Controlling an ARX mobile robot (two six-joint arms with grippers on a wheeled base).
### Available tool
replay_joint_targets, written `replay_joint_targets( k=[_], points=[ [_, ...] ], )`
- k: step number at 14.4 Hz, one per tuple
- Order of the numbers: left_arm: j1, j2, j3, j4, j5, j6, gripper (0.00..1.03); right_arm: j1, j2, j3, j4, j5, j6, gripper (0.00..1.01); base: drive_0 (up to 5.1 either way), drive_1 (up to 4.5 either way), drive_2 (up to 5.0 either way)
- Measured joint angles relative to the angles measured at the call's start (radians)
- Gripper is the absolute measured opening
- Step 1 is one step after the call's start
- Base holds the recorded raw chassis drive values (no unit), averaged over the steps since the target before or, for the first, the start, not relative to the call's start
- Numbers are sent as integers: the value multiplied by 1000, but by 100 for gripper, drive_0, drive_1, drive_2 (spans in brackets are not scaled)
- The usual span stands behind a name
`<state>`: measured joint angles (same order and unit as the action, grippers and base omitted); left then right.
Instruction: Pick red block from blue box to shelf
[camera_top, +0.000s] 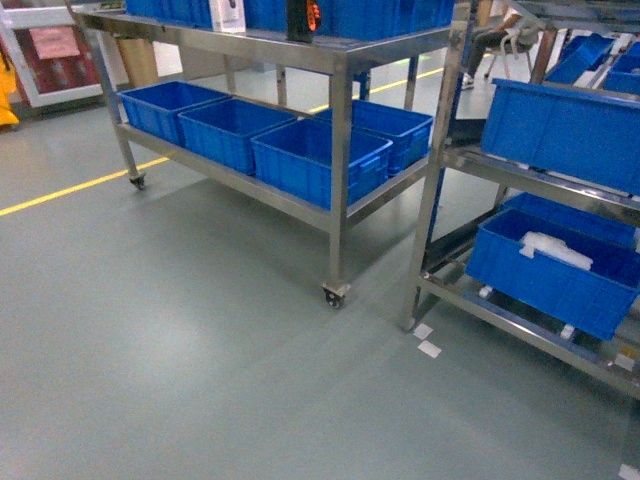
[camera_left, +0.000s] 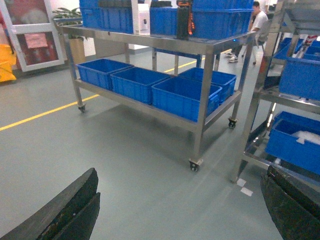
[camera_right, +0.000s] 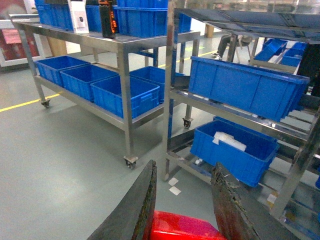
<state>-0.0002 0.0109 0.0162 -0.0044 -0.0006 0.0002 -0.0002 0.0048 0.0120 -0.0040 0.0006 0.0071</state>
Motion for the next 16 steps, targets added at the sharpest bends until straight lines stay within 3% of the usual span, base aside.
replay_joint_targets(
  k=[16],
  points=[
    [0,0,0,0,0,0,98,0,0,0,0,0,0,28,-153,-153,-153]
  ],
)
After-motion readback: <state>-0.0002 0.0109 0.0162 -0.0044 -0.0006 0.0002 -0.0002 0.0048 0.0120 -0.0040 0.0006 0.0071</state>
